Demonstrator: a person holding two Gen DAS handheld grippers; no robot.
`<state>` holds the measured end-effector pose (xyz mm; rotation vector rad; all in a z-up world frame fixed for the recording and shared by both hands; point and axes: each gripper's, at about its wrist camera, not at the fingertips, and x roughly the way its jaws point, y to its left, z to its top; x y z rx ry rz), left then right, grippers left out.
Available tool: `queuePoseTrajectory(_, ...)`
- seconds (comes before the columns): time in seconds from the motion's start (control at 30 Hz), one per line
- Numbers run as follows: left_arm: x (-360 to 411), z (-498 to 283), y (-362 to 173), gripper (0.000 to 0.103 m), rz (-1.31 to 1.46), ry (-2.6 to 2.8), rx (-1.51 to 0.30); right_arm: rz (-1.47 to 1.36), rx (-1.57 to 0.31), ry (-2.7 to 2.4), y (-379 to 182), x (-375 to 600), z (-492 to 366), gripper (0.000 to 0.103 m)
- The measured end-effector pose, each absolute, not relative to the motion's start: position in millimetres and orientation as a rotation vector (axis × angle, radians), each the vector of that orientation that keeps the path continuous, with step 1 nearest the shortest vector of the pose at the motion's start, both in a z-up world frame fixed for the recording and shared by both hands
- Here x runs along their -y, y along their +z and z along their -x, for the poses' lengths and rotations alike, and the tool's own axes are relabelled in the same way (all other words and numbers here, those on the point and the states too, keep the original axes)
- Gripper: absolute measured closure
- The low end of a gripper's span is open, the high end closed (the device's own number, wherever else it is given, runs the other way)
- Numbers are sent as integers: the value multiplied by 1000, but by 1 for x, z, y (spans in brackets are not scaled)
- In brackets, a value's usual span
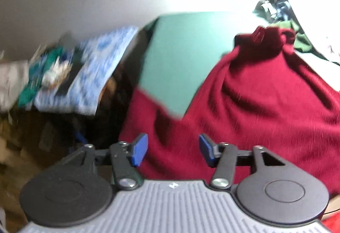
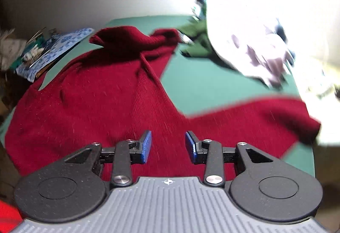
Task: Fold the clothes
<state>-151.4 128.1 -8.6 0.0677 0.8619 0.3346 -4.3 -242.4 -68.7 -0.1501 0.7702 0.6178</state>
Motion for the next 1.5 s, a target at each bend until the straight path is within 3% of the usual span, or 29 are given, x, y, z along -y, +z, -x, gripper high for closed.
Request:
queuePoseTrajectory(0.23,-67,43,-32,40,-257,190,-793,207,-726,647,-65,175,-47,58)
queuePoseTrajectory(0.3,-56,14,-47,42,-286,173,-795,185,-742,645,-66,158,-61,51)
queuePoseTrajectory(0.43,-62,-32,-76,43,-296,150,-835,180,-785,612,-83,125,-85,50)
queuePoseTrajectory(0.47,-65,-43,-83,48,-298,147,-850,185,-793,605,-87,116,-89,51)
queuePoseTrajectory(0.5,-70,-51,-88,53,-287,140,-867,198,-785,603,-92,109,-92,54)
queuePoseTrajectory(0.57,-81,-66,-98,73,-254,125,-902,240,-768,590,-100,97,-98,61)
queuePoseTrajectory(0.63,-93,-72,-101,79,-207,96,-910,261,-777,571,-107,88,-103,71)
queuePoseTrajectory(0.7,-100,-74,-100,87,-190,80,-893,234,-791,558,-110,87,-109,88)
queuePoseTrajectory(1.0,-145,-76,-97,89,-92,69,-866,108,-732,377,-96,121,-112,94)
queuePoseTrajectory(1.2,-170,-80,-104,89,-47,129,-894,82,-804,230,-106,161,-131,95)
queuePoseTrajectory(1.33,-191,-77,-101,86,7,183,-905,140,-846,254,-106,163,-137,83)
queuePoseTrajectory(1.5,-197,-71,-72,78,17,182,-847,122,-718,393,-67,148,-145,68)
